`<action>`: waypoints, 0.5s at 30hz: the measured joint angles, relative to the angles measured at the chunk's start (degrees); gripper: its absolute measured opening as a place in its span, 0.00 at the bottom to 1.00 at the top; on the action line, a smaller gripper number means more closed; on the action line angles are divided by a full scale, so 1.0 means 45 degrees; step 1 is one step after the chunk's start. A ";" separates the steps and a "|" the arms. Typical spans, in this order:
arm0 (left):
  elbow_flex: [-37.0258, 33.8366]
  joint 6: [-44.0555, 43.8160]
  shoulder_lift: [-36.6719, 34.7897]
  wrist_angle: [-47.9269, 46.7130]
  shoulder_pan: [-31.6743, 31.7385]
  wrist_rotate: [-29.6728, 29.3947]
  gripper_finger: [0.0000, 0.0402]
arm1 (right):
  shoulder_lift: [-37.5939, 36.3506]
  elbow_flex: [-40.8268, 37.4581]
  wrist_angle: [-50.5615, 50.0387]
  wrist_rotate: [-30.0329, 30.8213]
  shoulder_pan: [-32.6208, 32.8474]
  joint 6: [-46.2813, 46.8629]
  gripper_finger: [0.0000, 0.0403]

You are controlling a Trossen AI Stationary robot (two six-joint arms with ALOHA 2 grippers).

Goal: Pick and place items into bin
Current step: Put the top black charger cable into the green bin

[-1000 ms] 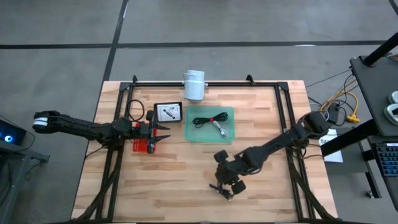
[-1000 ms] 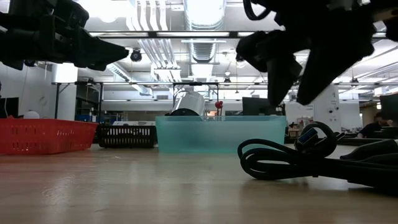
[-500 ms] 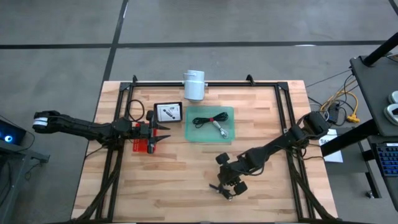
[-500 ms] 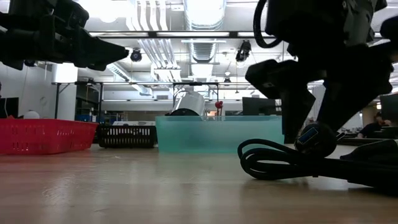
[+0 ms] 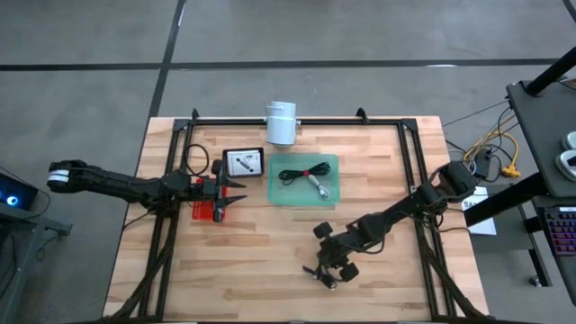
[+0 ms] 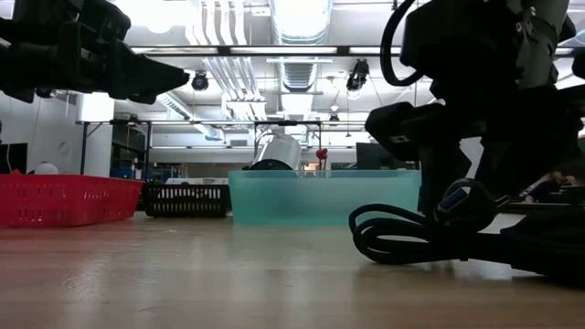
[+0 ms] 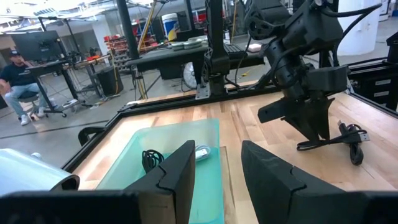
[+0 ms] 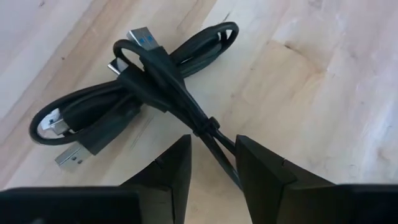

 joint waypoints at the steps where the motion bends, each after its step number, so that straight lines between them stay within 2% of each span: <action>1: 0.0000 0.0000 0.0000 0.0000 -0.0005 0.0002 0.29 | 0.0001 -0.0012 0.0021 -0.0086 0.0000 -0.0040 0.27; 15: 0.0000 0.0000 0.0000 0.0000 -0.0002 0.0001 0.29 | -0.0001 -0.0017 0.0285 -0.0170 -0.0084 -0.1168 0.18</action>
